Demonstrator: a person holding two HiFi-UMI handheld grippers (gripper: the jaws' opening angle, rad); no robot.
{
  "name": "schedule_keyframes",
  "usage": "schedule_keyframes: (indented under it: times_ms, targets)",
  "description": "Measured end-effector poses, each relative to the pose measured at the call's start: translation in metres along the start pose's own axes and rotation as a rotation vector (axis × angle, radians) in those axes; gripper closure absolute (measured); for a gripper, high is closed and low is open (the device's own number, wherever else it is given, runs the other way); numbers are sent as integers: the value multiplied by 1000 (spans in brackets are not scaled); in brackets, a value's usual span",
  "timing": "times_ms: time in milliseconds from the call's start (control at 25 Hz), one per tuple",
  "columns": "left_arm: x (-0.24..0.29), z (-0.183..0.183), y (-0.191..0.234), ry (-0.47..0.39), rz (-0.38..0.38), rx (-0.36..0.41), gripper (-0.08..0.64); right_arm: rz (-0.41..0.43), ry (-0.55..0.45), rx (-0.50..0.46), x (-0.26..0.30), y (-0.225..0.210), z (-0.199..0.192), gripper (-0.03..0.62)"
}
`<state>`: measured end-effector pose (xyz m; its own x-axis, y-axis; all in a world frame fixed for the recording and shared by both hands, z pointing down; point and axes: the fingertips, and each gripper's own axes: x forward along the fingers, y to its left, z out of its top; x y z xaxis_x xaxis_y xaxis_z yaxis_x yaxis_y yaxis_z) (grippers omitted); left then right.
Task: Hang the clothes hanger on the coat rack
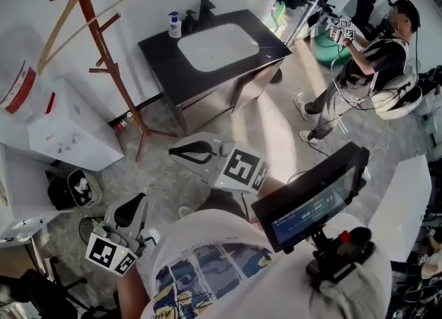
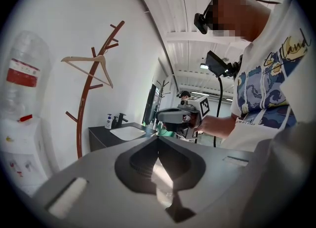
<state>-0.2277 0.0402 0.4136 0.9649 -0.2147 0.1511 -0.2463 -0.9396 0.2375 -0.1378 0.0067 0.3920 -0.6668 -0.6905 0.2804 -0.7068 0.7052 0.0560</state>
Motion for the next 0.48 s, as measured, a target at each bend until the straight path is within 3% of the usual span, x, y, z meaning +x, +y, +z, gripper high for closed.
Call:
schedule_keyframes:
  times_ms: [480]
  targets:
    - [13,0,0,2,11,-2,558,17,7,-3,-3,-12,-5,591]
